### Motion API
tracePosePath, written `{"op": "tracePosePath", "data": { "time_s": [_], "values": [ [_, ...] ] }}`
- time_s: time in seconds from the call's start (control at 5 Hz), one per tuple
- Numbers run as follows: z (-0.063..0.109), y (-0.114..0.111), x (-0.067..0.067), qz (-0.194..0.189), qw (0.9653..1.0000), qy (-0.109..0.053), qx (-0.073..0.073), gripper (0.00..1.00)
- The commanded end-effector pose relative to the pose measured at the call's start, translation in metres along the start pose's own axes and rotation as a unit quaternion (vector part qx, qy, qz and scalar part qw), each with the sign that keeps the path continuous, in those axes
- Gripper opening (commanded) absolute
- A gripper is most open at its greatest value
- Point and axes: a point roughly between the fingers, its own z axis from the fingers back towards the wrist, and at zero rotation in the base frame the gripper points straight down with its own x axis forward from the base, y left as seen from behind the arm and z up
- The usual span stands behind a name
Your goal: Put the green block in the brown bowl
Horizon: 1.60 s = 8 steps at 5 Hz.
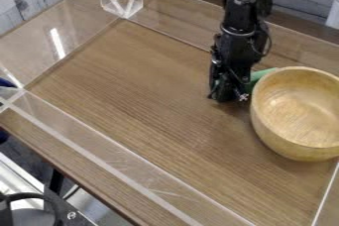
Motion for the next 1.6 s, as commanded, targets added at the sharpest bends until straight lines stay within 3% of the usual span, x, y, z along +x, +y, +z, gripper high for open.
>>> {"op": "tracePosePath", "data": {
  "time_s": [0.0, 0.2, 0.6, 1.0, 1.4],
  "values": [
    [0.0, 0.0, -0.004, -0.005, 1.0, -0.003, -0.007, 0.0],
    [0.002, -0.003, -0.008, -0.011, 0.9998, -0.005, -0.017, 0.0],
    [0.038, 0.003, -0.019, 0.027, 0.9992, -0.029, -0.005, 0.0],
    [0.058, 0.032, -0.015, 0.108, 0.9917, -0.061, 0.033, 0.0],
    [0.065, 0.046, -0.018, 0.148, 0.9838, -0.072, 0.071, 0.0]
  ]
}}
